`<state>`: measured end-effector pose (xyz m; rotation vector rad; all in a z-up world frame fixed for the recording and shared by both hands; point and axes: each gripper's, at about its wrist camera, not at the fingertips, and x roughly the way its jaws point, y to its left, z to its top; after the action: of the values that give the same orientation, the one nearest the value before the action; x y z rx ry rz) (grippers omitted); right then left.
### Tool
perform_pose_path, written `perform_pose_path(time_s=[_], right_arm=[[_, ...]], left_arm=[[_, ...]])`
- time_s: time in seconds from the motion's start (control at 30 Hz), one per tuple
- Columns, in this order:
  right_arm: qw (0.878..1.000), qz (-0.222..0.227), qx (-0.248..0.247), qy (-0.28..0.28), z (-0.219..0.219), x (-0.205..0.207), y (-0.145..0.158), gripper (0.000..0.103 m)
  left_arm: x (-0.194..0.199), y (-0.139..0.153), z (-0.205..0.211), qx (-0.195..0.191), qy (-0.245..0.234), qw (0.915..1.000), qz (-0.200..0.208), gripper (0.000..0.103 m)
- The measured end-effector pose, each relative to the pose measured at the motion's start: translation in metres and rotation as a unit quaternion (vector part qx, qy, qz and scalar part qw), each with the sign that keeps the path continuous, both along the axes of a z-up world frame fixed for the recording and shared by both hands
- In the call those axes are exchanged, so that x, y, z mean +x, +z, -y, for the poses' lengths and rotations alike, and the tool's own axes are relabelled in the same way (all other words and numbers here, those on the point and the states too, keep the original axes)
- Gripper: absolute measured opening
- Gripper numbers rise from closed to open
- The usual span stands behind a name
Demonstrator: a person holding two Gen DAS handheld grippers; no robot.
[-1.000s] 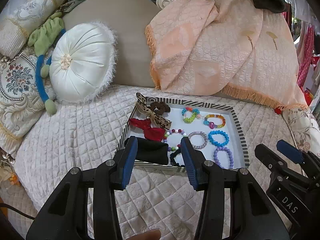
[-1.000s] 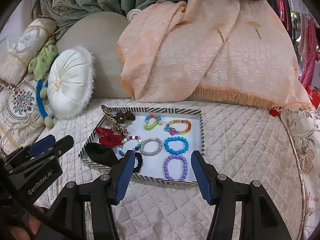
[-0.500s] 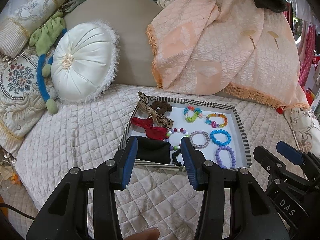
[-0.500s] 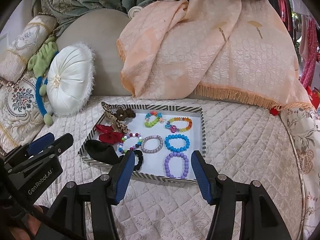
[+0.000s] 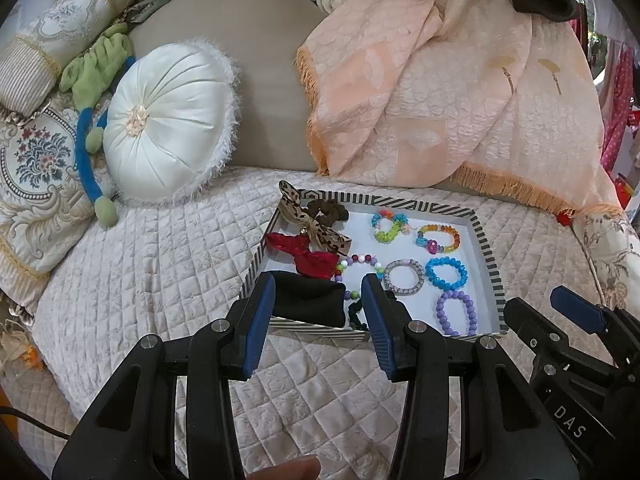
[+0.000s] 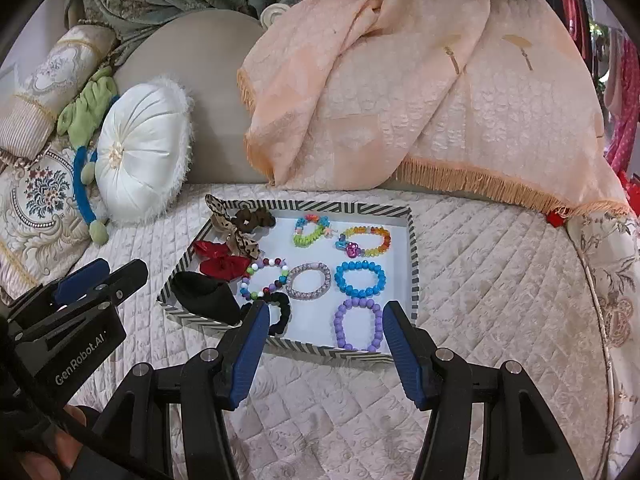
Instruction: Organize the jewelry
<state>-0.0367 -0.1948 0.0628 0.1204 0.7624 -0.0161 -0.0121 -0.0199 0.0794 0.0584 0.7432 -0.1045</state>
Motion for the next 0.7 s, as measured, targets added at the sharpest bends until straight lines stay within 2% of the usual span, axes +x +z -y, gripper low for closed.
perform_pose_path(time_s=[0.7], right_arm=[[1.000,-0.012,0.003,0.005,-0.0012,0.0075,-0.0085,0.057]], left_arm=[[0.0065,-0.0106,0.0018,0.008,-0.001,0.9999,-0.012,0.044]])
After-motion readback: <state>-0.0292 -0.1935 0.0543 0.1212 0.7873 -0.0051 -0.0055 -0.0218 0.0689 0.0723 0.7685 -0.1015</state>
